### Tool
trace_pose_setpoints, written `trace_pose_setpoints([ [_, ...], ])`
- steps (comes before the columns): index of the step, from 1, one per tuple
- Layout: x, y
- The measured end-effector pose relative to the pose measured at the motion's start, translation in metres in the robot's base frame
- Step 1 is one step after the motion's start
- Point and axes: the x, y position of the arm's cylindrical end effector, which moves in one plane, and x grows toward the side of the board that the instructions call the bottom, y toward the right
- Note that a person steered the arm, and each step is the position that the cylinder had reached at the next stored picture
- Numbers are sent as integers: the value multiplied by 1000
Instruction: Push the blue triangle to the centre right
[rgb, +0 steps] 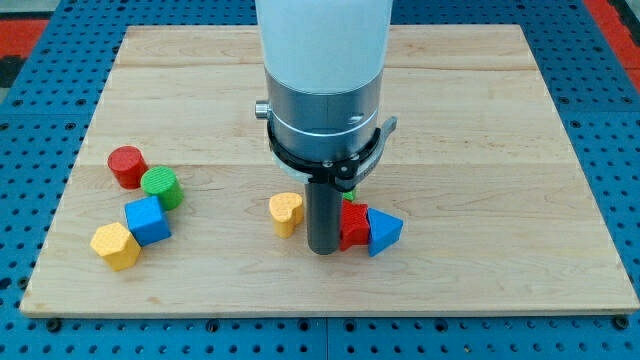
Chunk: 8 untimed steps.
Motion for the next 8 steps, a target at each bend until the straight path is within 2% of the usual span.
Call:
trace_pose_setpoints([
  [1,16,-2],
  [2,6,45],
  [3,-36,94],
  [4,-36,119],
  [5,-5,94],
  [6,-4,118],
  [7,-44,166],
  [8,-70,154],
])
